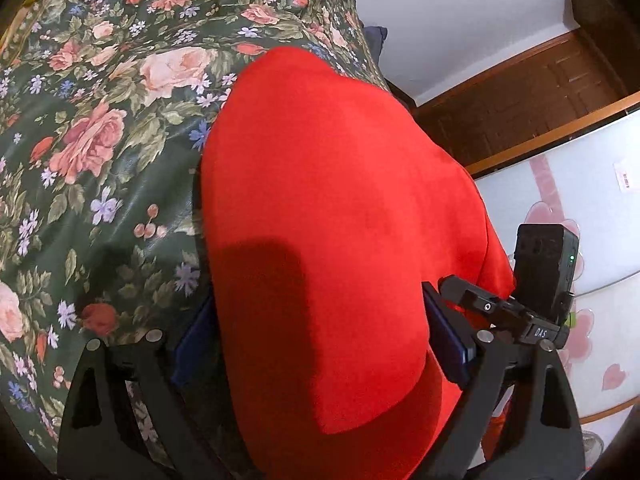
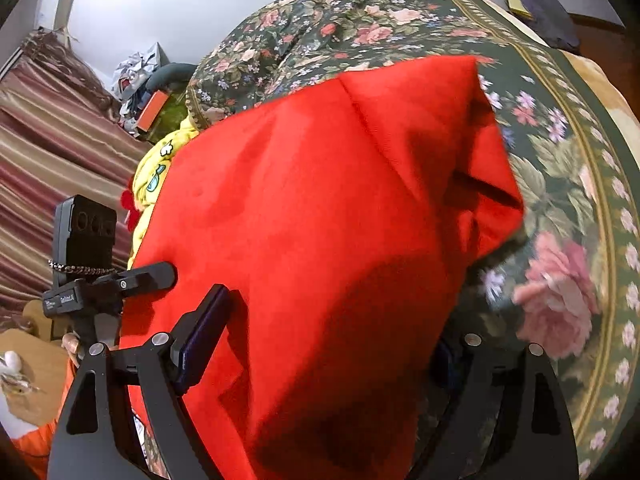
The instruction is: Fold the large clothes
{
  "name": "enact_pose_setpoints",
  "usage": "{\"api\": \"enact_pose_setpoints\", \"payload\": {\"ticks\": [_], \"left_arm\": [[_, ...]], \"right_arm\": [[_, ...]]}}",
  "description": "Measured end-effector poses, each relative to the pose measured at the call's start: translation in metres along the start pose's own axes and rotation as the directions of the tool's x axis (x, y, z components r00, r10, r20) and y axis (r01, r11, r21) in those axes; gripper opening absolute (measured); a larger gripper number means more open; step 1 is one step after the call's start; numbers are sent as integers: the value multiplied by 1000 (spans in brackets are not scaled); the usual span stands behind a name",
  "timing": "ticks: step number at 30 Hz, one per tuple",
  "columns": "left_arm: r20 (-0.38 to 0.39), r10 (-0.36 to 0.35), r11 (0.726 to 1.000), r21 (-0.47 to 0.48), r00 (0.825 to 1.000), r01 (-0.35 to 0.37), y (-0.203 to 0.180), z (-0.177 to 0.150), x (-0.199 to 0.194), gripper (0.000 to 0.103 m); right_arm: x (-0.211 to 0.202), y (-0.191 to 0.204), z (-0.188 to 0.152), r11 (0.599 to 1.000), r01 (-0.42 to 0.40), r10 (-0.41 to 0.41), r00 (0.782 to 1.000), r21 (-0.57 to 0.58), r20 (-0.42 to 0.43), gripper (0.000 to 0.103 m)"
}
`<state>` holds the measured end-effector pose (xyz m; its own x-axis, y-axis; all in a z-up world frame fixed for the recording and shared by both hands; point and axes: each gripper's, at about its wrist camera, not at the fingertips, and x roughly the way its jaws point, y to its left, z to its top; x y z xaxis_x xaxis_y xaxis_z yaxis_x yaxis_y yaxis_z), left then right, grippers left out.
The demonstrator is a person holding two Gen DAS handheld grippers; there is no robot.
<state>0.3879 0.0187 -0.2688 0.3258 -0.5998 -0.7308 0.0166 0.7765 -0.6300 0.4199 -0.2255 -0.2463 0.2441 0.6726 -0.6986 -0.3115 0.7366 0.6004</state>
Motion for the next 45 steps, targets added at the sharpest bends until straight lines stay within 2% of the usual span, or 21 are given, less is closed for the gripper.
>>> {"api": "enact_pose_setpoints", "payload": {"ticks": [4,5,8,10,12,13,15,17,22,23,24,26,28,32,39,45], "left_arm": [[6,-3,1000,-7,1000,3,-1,3,3,91],[8,-4,1000,-8,1000,4,-1,3,3,88],[20,-7,1000,5,1000,7,-2,4,0,74],[30,-4,1000,23,1000,4,-5,3,-5,65],[43,0,999,46,999,-2,-13,3,-10,51],[51,3,998,60,999,-6,-17,2,-15,48],[68,0,997,80,998,-6,-24,1,-24,42],[88,-7,996,93,996,-1,-29,0,-37,40],[159,4,991,135,987,-25,-35,-1,-75,40],[175,8,989,142,985,-33,-35,0,-84,40],[187,9,989,146,982,-37,-34,1,-91,40],[217,-12,989,146,976,-20,-30,5,-108,39],[235,-18,990,142,972,-16,-23,9,-121,39],[293,38,978,187,955,-96,-12,20,-143,37],[364,98,972,164,926,-167,38,50,-170,37],[370,156,980,58,916,-190,109,80,-165,37]], "right_arm": [[2,1,3,1000,-3,3,1000,-13,7,83],[2,3,2,1000,3,-3,1000,-24,11,82],[1,6,2,999,25,-24,1000,-44,20,62],[-4,6,2,999,18,-17,999,-41,34,44],[-10,6,3,999,3,-1,999,-43,48,33],[-11,8,4,999,1,1,999,-47,53,29],[-16,16,5,998,2,2,998,-64,66,27],[-19,29,6,995,25,-17,997,-92,80,26],[-25,62,12,986,51,-32,992,-157,124,22],[-27,69,15,985,46,-24,991,-167,134,20],[-29,76,18,984,39,-14,989,-176,144,11],[-30,93,27,979,17,14,988,-204,151,11],[-26,112,33,970,36,3,987,-242,159,11],[-2,146,44,947,62,-14,988,-315,153,11],[50,177,72,938,46,1,991,-343,135,11],[111,196,101,933,60,-26,995,-356,100,11]]}}
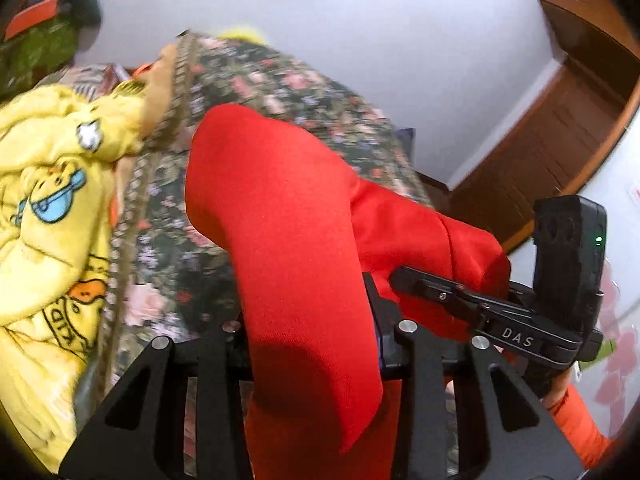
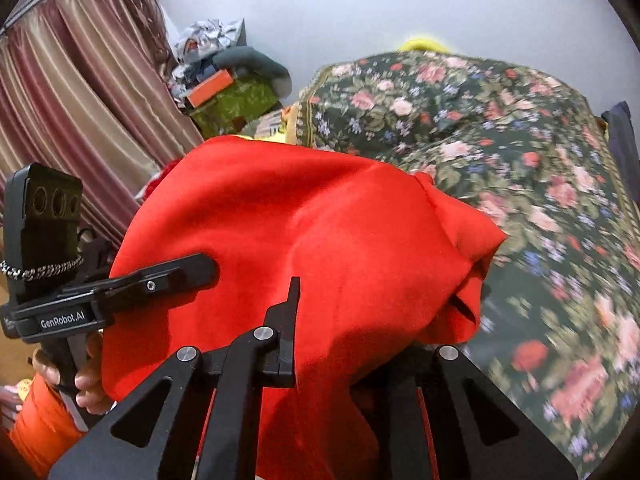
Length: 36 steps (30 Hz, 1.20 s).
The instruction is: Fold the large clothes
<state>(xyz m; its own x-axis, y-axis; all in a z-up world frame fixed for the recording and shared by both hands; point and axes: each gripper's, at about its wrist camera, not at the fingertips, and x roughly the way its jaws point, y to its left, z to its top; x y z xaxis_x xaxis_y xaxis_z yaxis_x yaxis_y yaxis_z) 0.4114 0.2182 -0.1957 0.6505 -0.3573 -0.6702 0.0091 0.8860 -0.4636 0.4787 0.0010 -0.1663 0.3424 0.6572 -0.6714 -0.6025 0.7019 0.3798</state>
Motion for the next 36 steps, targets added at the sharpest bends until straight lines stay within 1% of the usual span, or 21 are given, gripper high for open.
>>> {"api": "enact_pose_setpoints", "payload": {"ticks": [3,4,8,9,12,13,14,16,17,21,23,25,27,29,33,34,36], "left_arm": [[-35,43,998,-48,998,-45,36,-2,22,37],[-59,57,996,-72,997,-62,51,-4,31,37],[-140,69,982,-165,988,-92,100,-21,56,41],[-148,67,980,-176,987,-93,106,-26,57,44],[-141,37,975,-211,989,-67,119,-37,52,51],[-140,36,974,-216,989,-67,121,-39,49,53],[-143,50,974,-211,989,-80,120,-41,45,56],[-146,87,976,-187,985,-114,116,-42,39,58],[-144,114,976,-167,983,-138,112,-44,33,58],[-133,177,973,-126,975,-194,98,-47,11,58],[-125,207,970,-103,970,-221,88,-53,-4,58],[-120,218,972,-67,969,-227,74,-58,-18,58],[-98,240,970,-25,966,-244,55,-63,-35,58],[-45,261,965,19,964,-261,29,-67,-61,58],[74,258,963,57,963,-263,-17,-74,-117,58],[107,261,961,67,959,-269,-29,-75,-132,58],[188,268,952,98,945,-289,-56,-78,-164,58]], "right_arm": [[39,-2,6,1000,23,-22,999,14,-48,11],[52,-4,5,999,33,-31,997,26,-69,11],[88,-13,-4,996,55,-44,990,76,-132,13],[93,-16,-6,994,59,-45,989,94,-138,19],[99,-20,-13,990,78,-59,985,115,-159,27],[98,-20,-17,991,78,-59,983,107,-171,31],[97,-19,-19,992,85,-67,982,97,-175,34],[88,-15,-26,992,111,-99,980,60,-173,42],[87,-13,-27,992,123,-114,979,42,-170,43],[64,-6,-34,983,182,-183,971,-23,-151,43],[51,-2,-36,979,197,-202,969,-47,-142,43],[32,6,-40,972,222,-230,966,-81,-119,43],[15,17,-42,964,237,-248,965,-118,-89,43],[-5,29,-44,958,248,-258,965,-143,-51,43],[-55,58,-46,955,245,-239,969,-169,56,43],[-70,66,-46,955,242,-230,969,-173,87,43],[-100,84,-48,953,246,-219,963,-179,160,43]]}}
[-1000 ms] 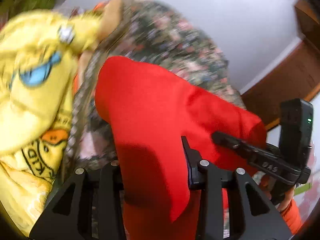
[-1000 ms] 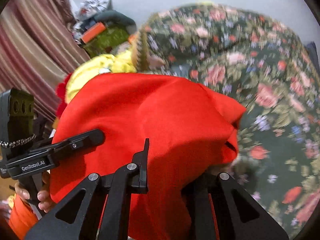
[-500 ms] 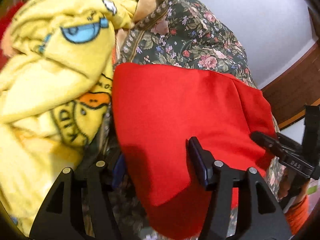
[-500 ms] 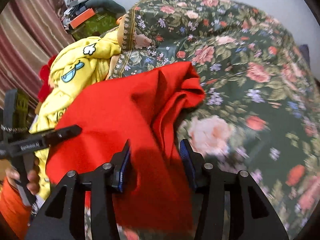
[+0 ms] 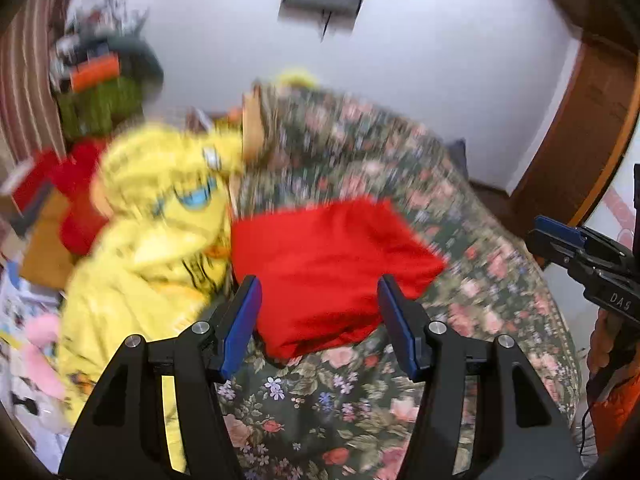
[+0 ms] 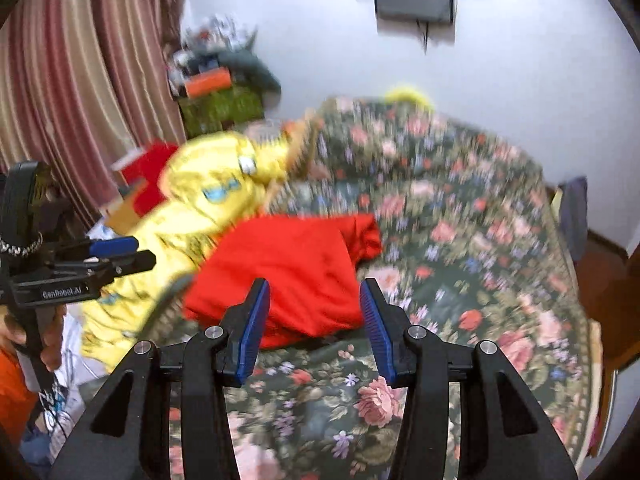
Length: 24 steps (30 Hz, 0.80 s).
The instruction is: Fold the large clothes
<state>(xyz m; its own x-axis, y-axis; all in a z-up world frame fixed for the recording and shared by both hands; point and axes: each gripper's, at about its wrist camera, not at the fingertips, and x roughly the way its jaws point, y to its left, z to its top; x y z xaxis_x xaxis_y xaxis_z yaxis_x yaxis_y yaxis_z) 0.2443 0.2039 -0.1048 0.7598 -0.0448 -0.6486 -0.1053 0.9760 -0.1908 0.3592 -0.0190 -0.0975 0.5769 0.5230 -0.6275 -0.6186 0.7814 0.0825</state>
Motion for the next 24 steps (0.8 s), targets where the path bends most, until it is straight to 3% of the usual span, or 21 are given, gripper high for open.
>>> {"api": "enact_pose_setpoints", "payload": {"ticks": [4,8,11,16,18,19,21,24], "left_arm": [[167,10,999,37,986,-17,-29,4,-76,58],[329,13,997,68,944,-37,-56,-6,-147,58],[414,22,993,95,910,-67,-77,-19,-184,58],[484,32,991,97,874,-90,-97,-42,-218,61],[499,44,990,93,865,-103,-101,-49,-224,70],[508,55,989,89,859,-116,-103,-53,-227,74],[523,72,988,77,849,-131,-105,-59,-230,91],[537,89,987,67,839,-148,-106,-66,-233,98]], "right_arm": [[-70,21,7,1000,-11,13,986,-15,164,43],[-127,43,2,999,11,2,951,-40,308,43],[-163,57,-8,999,11,8,919,-47,393,45],[-197,75,-27,999,33,-11,873,-38,488,53],[-201,77,-32,999,37,-17,868,-30,497,58],[-202,78,-35,999,42,-25,865,-23,502,67],[-203,79,-40,998,58,-43,858,-14,511,78],[-202,83,-44,995,98,-80,852,-8,517,80]]}}
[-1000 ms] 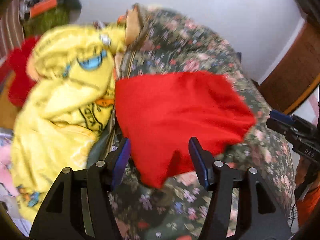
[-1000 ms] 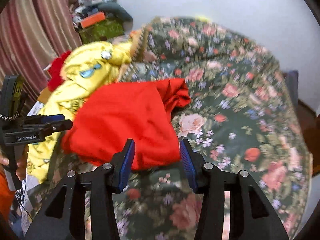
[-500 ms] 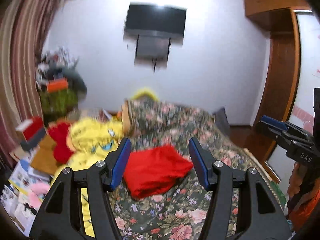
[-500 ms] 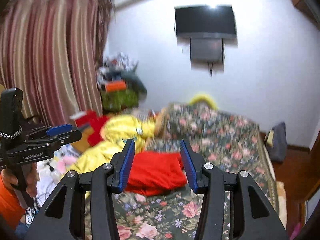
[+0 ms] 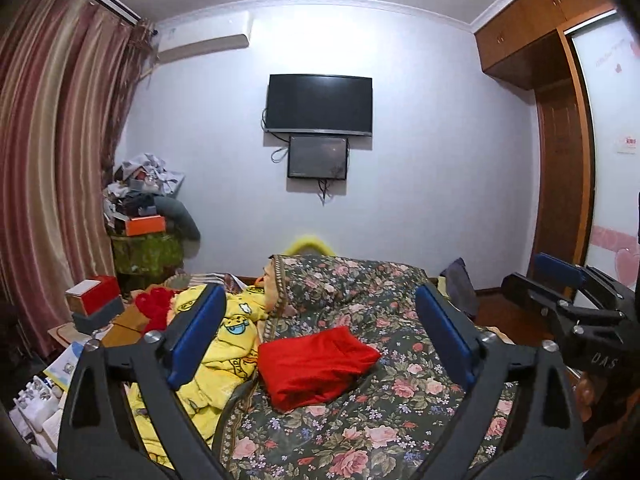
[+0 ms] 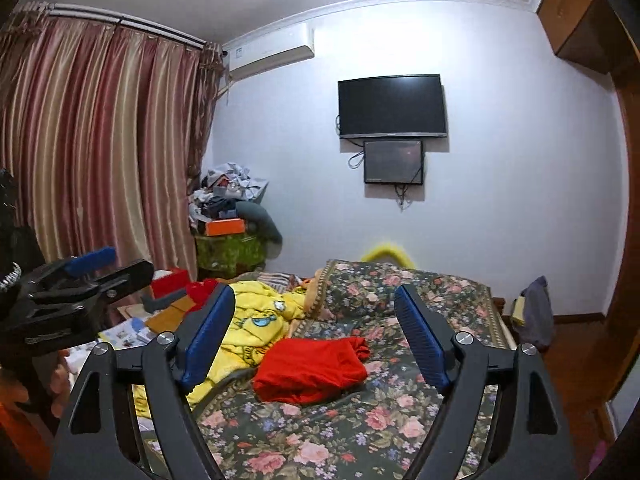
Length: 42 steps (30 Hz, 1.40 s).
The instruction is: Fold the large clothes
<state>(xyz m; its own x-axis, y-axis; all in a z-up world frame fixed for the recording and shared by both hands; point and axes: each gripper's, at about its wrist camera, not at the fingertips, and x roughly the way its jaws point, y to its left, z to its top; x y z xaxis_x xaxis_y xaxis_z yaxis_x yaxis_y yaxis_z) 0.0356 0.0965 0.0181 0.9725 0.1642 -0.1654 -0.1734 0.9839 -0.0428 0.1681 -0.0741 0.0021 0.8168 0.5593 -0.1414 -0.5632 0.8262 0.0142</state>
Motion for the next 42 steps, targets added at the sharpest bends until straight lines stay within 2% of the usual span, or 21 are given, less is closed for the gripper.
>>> {"api": "enact_pose_setpoints", "payload": {"ticks": [2,4,5,9,20,42], "left_arm": [[-2,0,1000,6,1000,0,-2,-2,-1,100],[1,4,1000,10,1000,-4,-3,-4,-4,101],[2,4,1000,12,1000,-4,-4,-5,-5,101],[1,3,1000,13,1000,-3,-4,-9,-10,102],[-13,2,1000,9,1000,-2,-3,-16,-10,102],[-53,-27,1000,-12,998,26,-2,-22,4,102]], "right_arm": [[-6,1,0,1000,11,-11,1000,4,1,87],[-6,0,0,1000,18,-18,1000,24,4,101],[-10,-1,-2,999,24,-24,1000,31,7,103],[-11,-2,0,998,48,-48,999,41,10,103],[-20,3,-11,998,53,-53,999,32,-10,103],[-18,0,-11,998,49,-47,998,35,-47,103]]}}
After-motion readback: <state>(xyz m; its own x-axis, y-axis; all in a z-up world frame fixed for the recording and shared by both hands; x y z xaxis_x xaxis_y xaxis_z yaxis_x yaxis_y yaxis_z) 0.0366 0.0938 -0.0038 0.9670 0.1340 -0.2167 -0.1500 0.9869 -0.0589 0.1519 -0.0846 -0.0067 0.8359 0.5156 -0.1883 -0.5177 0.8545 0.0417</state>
